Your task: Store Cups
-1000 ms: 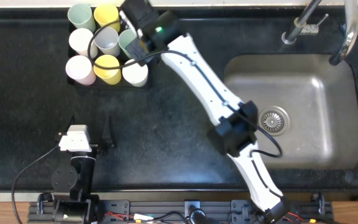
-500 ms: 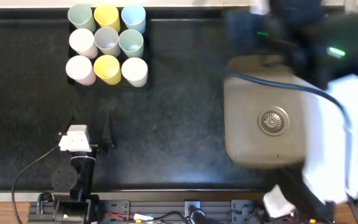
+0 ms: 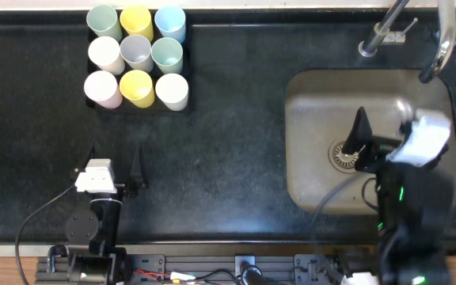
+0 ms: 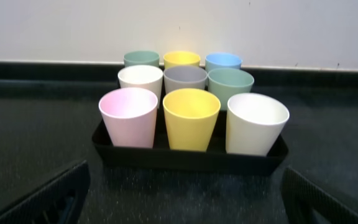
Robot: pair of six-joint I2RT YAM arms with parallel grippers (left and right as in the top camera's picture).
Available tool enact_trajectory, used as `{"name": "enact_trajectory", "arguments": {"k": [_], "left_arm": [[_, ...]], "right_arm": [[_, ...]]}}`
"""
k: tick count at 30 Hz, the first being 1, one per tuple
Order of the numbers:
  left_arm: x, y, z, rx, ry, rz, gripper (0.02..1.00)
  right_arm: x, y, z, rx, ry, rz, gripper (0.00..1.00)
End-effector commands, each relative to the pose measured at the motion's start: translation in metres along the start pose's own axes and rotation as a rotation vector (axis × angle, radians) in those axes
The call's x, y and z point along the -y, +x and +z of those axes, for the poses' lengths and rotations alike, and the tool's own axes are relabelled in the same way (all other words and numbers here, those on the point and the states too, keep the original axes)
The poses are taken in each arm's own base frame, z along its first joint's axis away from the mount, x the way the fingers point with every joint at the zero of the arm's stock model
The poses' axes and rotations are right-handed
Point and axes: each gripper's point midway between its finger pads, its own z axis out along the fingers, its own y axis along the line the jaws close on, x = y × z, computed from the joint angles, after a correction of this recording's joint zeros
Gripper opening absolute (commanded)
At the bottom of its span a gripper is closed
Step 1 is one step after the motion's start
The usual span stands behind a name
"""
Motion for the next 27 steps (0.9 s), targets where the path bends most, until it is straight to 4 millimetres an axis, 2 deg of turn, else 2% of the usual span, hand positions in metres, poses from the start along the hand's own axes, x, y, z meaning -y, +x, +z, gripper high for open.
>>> {"name": "enact_trajectory", "arguments": {"k": [1,3,7,22,26,27], "left_arm": [[-0.001,0.000,0.000,0.004,-0.003,0.020,0.998],[-0.001,0.000,0.000,0.004,-0.003,0.019,0.998],[-0.001,0.000,0.000,0.004,-0.003,0.019,0.998],[-0.001,0.000,0.000,0.004,-0.003,0.019,0.998],[-0.001,0.000,0.000,0.004,-0.003,0.019,0.998],[-0.001,0.000,0.000,0.004,-0.003,0.019,0.998]], "right_arm": [[0.004,0.006,-0.011,0.308,-0.003,-0.147,0.998],[0.005,0.014,-0.013,0.362,-0.002,-0.149,0.998],[0.008,0.038,-0.010,0.350,-0.002,-0.151,0.998],[0.014,0.140,0.028,0.151,0.002,-0.196,0.996],[0.016,0.163,0.032,0.112,0.003,-0.204,0.998],[0.015,0.159,0.031,0.128,-0.003,-0.200,0.998]]}}
